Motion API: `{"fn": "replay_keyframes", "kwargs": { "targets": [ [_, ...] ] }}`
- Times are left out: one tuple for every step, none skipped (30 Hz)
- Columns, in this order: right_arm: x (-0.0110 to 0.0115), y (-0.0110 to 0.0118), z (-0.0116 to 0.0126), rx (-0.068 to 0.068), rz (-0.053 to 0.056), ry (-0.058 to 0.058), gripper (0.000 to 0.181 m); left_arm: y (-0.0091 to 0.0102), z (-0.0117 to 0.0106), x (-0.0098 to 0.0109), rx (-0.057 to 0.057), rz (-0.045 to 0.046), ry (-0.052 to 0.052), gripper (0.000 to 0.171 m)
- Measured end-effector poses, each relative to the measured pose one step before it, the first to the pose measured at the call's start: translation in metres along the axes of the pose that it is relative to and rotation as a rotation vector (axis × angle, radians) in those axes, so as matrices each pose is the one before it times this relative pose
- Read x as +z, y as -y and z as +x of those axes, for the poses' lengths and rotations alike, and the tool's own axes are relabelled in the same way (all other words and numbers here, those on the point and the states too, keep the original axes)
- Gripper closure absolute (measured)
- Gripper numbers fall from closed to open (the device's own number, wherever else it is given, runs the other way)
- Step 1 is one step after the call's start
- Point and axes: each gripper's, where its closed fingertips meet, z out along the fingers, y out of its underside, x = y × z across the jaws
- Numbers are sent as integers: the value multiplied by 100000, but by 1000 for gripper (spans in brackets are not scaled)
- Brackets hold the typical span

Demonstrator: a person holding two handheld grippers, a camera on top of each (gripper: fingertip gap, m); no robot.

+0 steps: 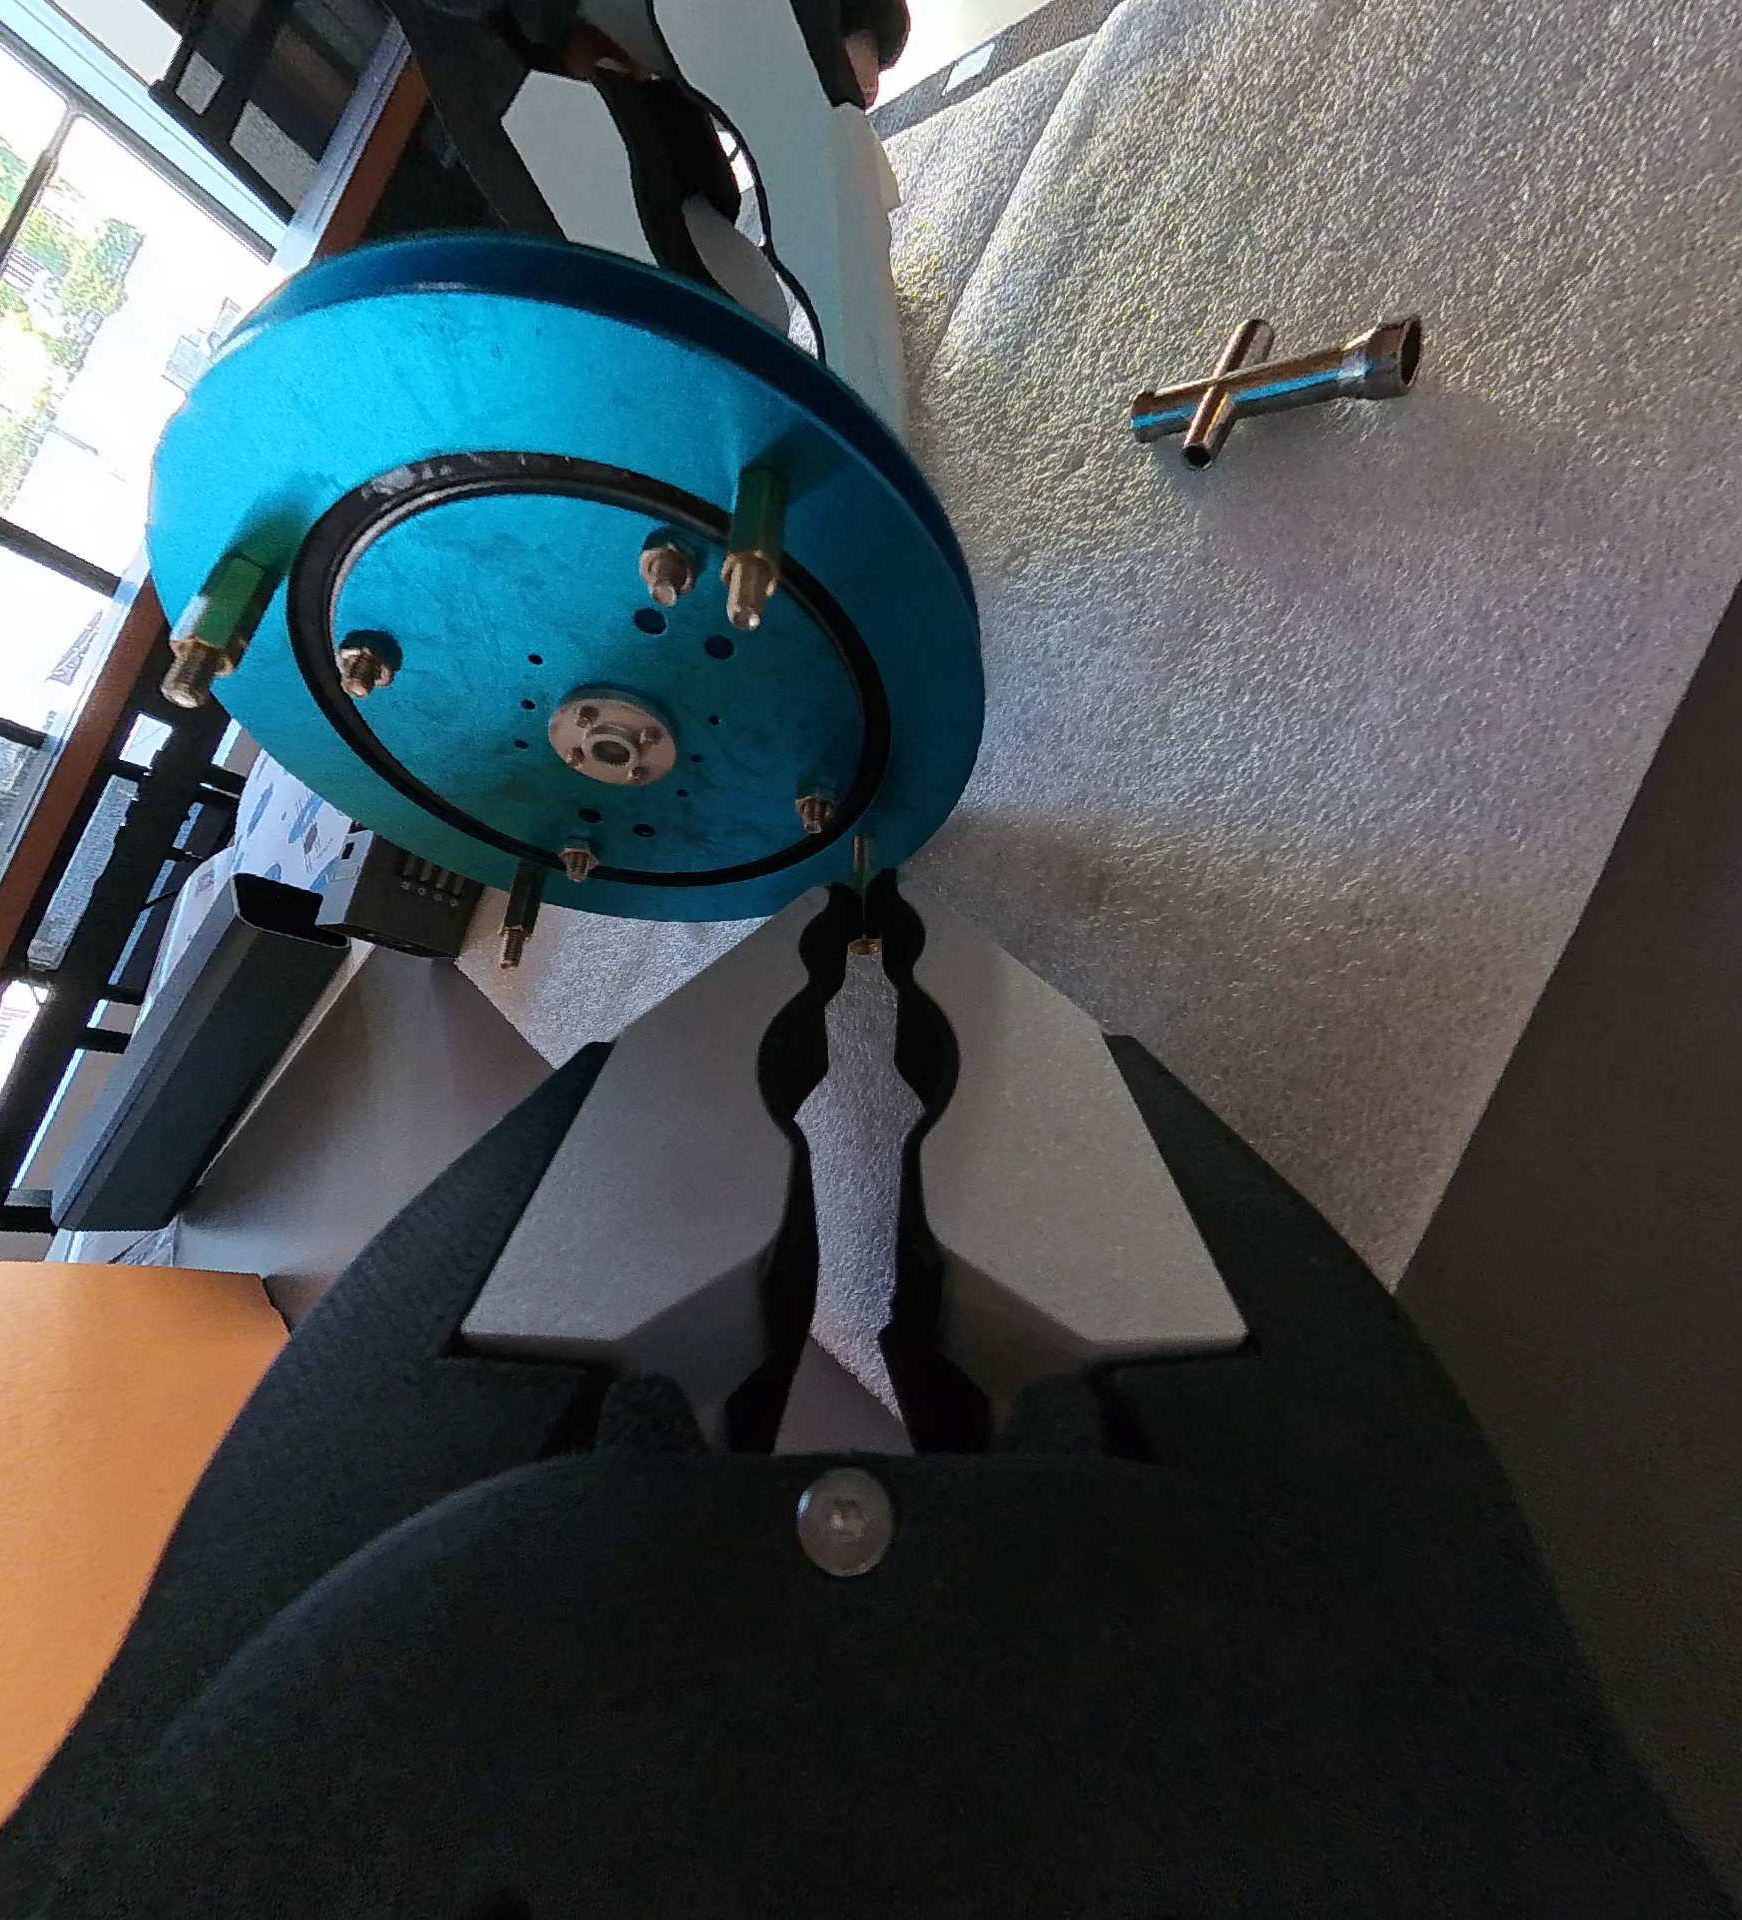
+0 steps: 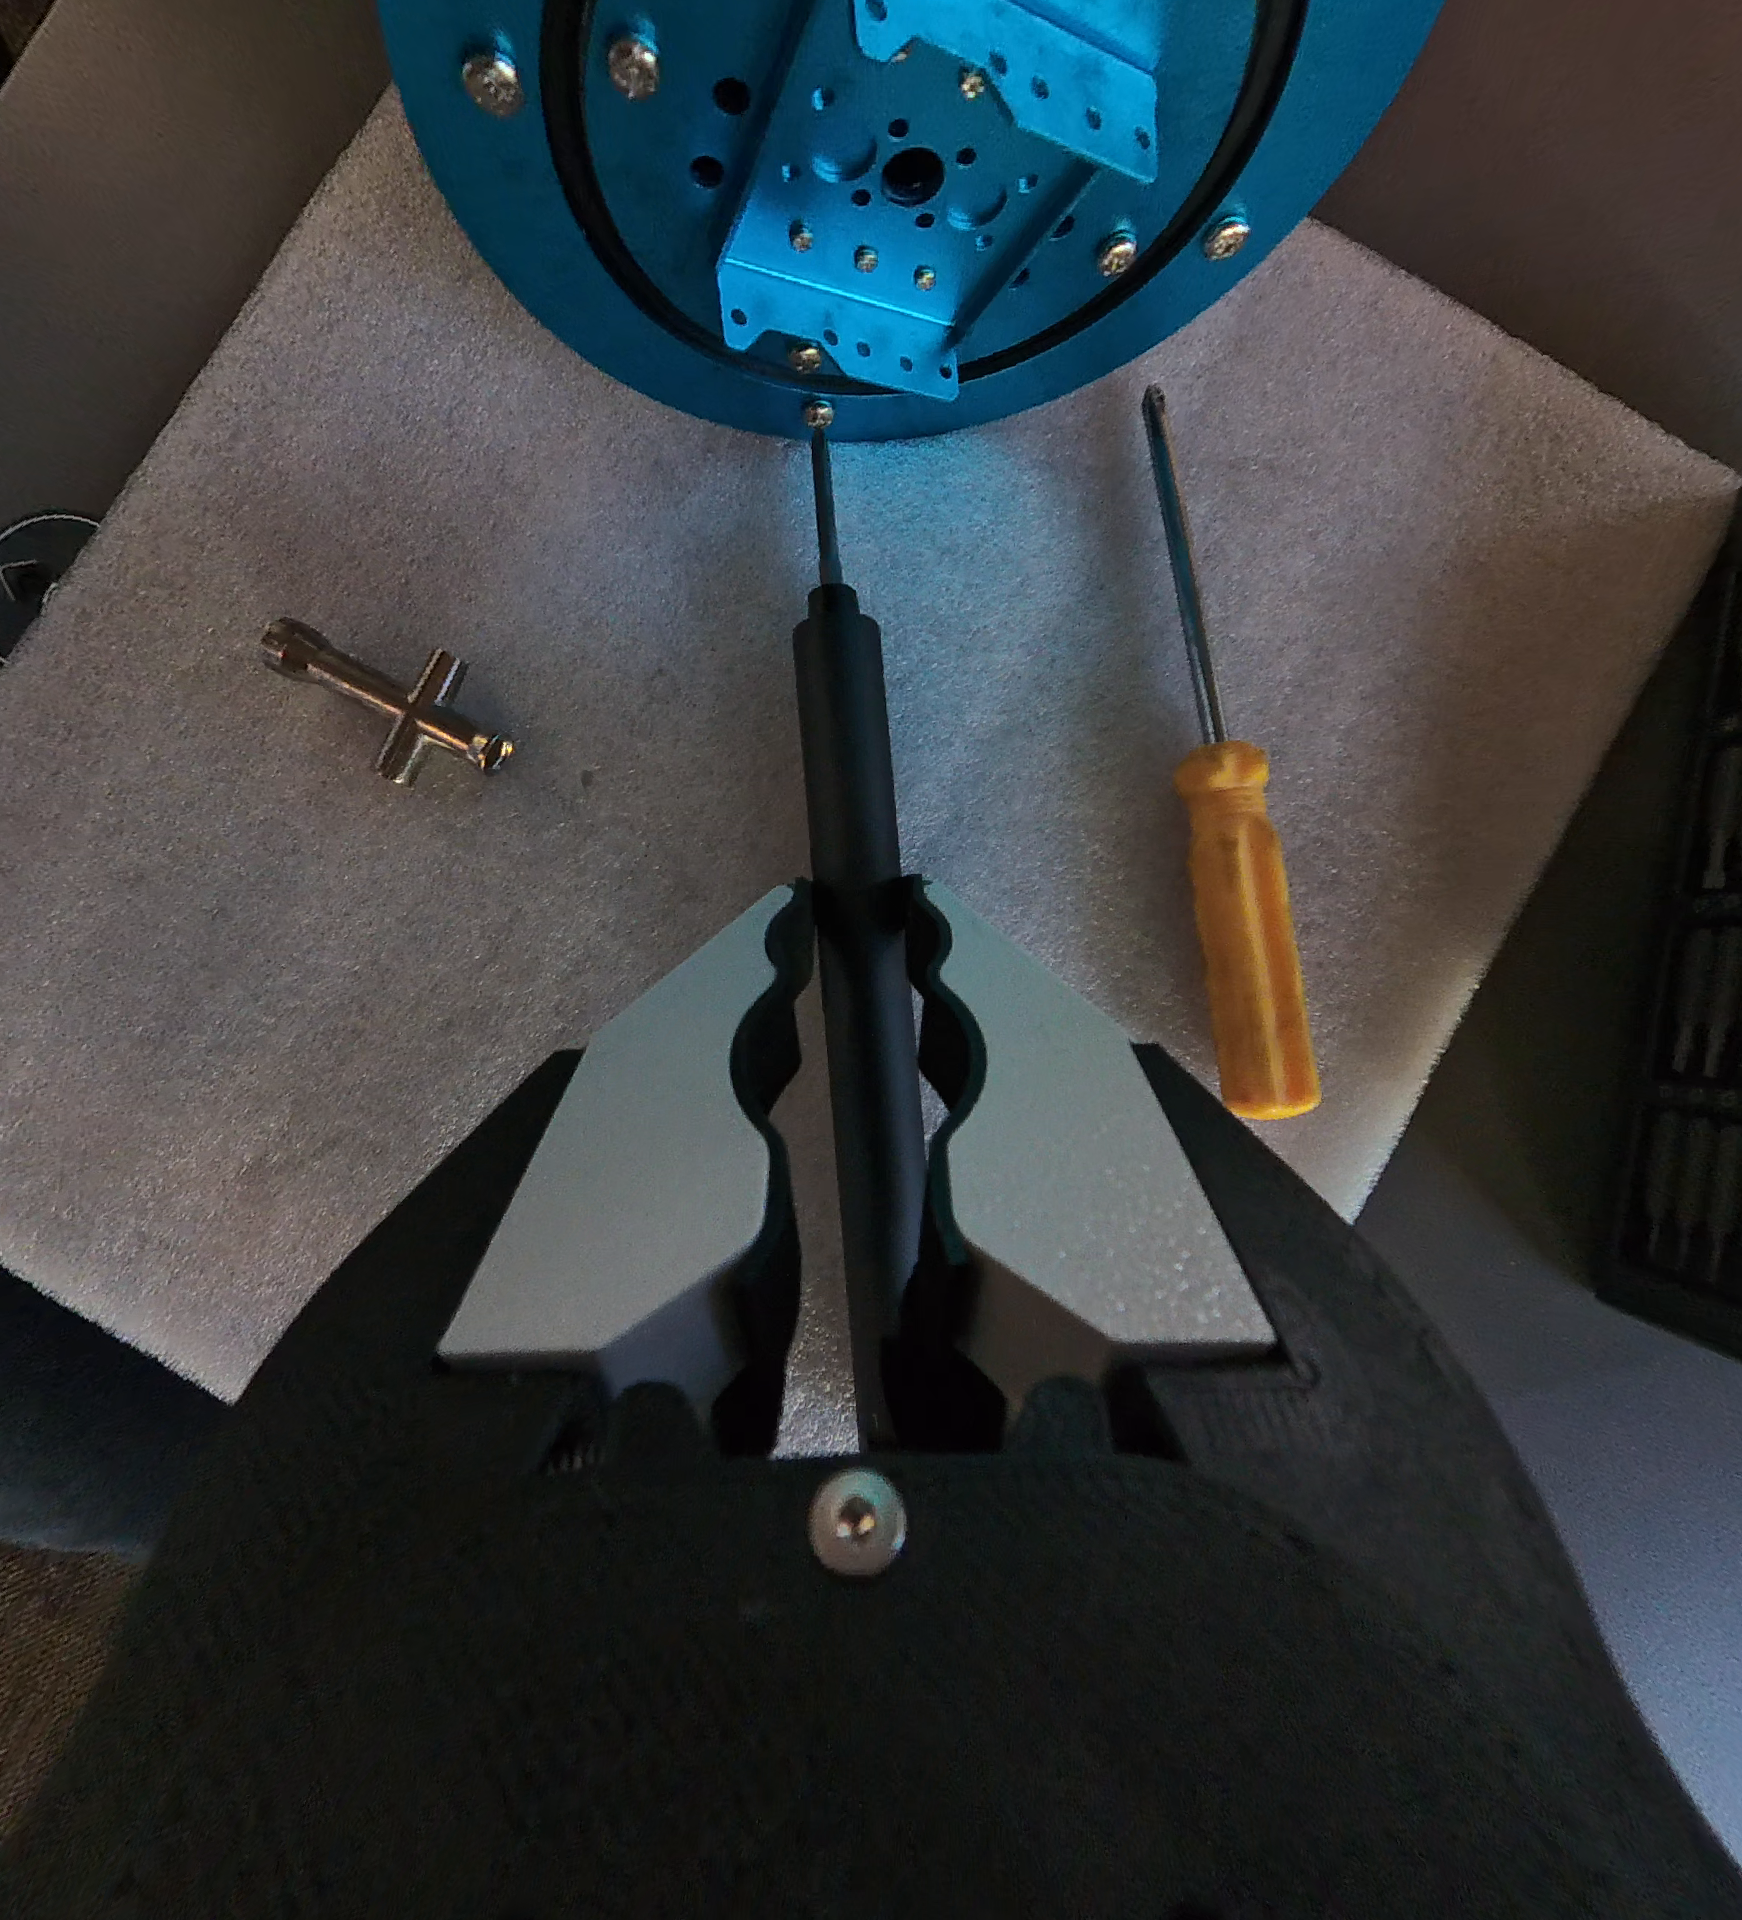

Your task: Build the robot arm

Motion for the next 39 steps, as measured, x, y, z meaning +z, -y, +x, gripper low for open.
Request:
{"fn": "replay_keyframes", "kwargs": {
  "targets": [
    [-4, 6, -7, -33, 272, 7, 166, -1, 0, 0, 2, -4, 1, 167],
    [-12, 2, -6, -60, 397, -99, 166, -1, -2, 0, 13, -5, 7, 167],
    [2, 4, -3, -43, 398, -118, 166, 2, 2, -6, 29, -11, 26, 167],
    [-6, 8, 11, 24, 352, -96, 166, -1, -5, 0, 30, -5, 23, 167],
    [-7, 2, -3, 88, 250, -14, 166, 0, 2, 0, -8, 1, -10, 167],
    [-17, 0, -7, 86, 135, 36, 166, 0, 3, 0, -14, 1, -11, 167],
    [-6, -1, -7, -64, 150, -32, 166, 6, -6, -5, -3, -1, 0, 167],
    [0, 7, 3, -92, 153, -76, 166, 0, -1, 0, 4, -2, 8, 167],
    [6, -2, -2, -12, 140, -12, 166, -7, -6, -7, 21, -1, 17, 167],
    [-16, 2, -8, 20, 150, 75, 166, 1, 0, 0, 3, 5, 0, 167],
    [-25, -32, 23, 14, 14, -91, 166, 1, 0, 0, 2, 5, -2, 167],
    [-47, -11, 52, -35, 38, -269, 166, 0, 0, 0, 3, 1, -2, 167],
    [-36, 20, 16, 21, 367, -68, 166, -3, -13, -6, -16, 2, -13, 167],
    [-39, 33, -13, 152, 378, 157, 166, 0, 2, 0, -8, 0, -7, 167],
    [-25, 37, -10, 24, 425, 64, 166, 0, -2, 0, 9, 0, 9, 167],
    [4, 33, -15, -92, 236, 71, 166, 0, 0, 0, 0, 0, 0, 167],
    [31, 3, -34, -154, -101, 78, 166, 0, 0, 0, 2, 1, -1, 167],
    [43, -5, -15, -228, -227, 9, 166, 1, -8, -11, 6, 6, 1, 167],
    [63, -15, -9, -232, -312, 71, 166, 0, 2, 0, -7, 3, -11, 167],
    [48, 21, -9, -91, -161, 141, 166, 0, -1, 0, 5, -1, 2, 167],
    [38, 28, -3, -79, -101, 78, 166, 0, -3, 0, 17, -3, 17, 167],
    [1, 28, 4, -175, -123, 51, 166, -7, -1, 5, 39, -1, 30, 167],
    [20, 15, 27, -117, -236, -114, 166, 4, 0, -5, 38, 2, 34, 167],
    [16, -7, 8, -158, -254, -57, 166, -3, -4, -2, -4, -23, 34, 167],
    [7, 3, 7, 18, -148, -13, 166, -3, -2, -1, -25, -19, 30, 167],
    [-9, 6, 1, 270, 38, 68, 166, -2, -2, -1, -37, -14, 31, 167],
    [-6, 20, -10, 353, 249, 74, 166, -3, -14, -2, -96, -46, 47, 167],
    [-2, -4, -34, 183, 306, 144, 166, -5, -19, -3, -117, -61, 98, 167],
    [3, 1, -34, 85, 271, 139, 166, 4, -13, -1, -48, -43, 186, 167],
    [3, 0, -10, -40, 254, -36, 166, -3, -5, 4, 78, -21, 205, 167],
    [6, 3, -5, -413, 209, -236, 166, 0, 0, 4, 76, -28, 77, 167],
    [8, 24, -7, -928, 180, -369, 166, 0, -3, -1, -56, -22, -49, 167],
    [28, 64, -40, -1361, 360, -408, 165, 0, 10, 0, -46, 0, -51, 167],
    [23, 167, -119, -1148, 862, 66, 164, -3, 0, -1, 110, 3, 43, 167],
    [31, 221, -145, -707, 817, 352, 162, 9, 5, -5, 163, -8, 103, 167],
    [-14, 294, -102, -560, 912, 245, 161, 0, 4, 5, 129, -6, 119, 167],
    [-59, 487, -53, -866, 1638, -116, 157, 10, -6, 1, 57, -3, 85, 167],
    [-112, 671, 103, -1268, 2309, -1190, 154, -6, -3, -6, -20, 8, 17, 167],
    [-143, 806, 152, -1951, 2635, -1653, 151, -1, -2, 6, -57, 14, -11, 167]
  ]
}}
